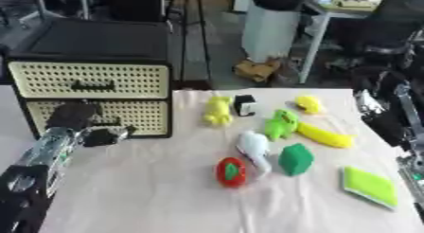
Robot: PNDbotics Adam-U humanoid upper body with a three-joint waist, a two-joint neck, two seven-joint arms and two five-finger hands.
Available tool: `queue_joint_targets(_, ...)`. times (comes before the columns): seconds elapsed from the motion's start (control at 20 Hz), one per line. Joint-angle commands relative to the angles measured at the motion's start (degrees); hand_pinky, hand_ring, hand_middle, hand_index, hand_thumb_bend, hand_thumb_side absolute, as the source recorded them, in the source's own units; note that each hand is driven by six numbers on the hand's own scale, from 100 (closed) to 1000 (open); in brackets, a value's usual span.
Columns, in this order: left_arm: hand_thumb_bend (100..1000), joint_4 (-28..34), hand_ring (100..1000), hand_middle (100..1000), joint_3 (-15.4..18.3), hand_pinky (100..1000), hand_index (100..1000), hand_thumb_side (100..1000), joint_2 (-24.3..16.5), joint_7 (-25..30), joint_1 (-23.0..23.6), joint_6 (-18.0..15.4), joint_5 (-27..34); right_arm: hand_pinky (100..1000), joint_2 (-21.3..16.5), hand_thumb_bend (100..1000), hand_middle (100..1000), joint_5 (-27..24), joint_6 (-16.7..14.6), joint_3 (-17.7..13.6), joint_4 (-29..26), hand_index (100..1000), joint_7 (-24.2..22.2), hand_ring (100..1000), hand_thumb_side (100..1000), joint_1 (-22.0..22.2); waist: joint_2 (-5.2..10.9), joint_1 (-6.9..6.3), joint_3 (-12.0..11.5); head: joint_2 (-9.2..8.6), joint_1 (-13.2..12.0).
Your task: Pick up objects from table and place into drawer.
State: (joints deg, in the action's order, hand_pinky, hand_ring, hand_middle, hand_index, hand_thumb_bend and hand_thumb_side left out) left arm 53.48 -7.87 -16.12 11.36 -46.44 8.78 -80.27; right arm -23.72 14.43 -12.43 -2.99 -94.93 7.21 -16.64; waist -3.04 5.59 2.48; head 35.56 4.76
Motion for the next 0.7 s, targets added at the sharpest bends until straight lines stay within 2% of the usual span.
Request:
queue_joint_targets(0.05,747,0.3,100,100,0.6,100,818,1000,-0.3,0.0,-1.4,0.0,-0.4,603,-0.9,100,721,-0.6,-0.1,-0.3,-0.4,770,-0.1,706,645,-0.9,0.37,-0.06,0.3,-0.63,-0.2)
queue_joint_targets(0.35,799,-0.3,100,100,0.8,100,814,1000,-0.2,0.1,-1.7,-0.7,0.6,603,-0.8,100,722,-0.7,-0.2,-0.2,-0.4,770,-0.2,706,644,-1.1,0.12,0.02,0.6,-0.87,-0.4)
queue_joint_targets(0.7,807,-1.1,100,100,0.9,100,795,1000,-0.3,1.6,-1.6,-1.0,1.3,603,-0.8,100,721,-0.7,-0.2,-0.3,-0.4,771,-0.2,706,644,-1.2,-0.13,0.12,0.8,-0.85,-0.5)
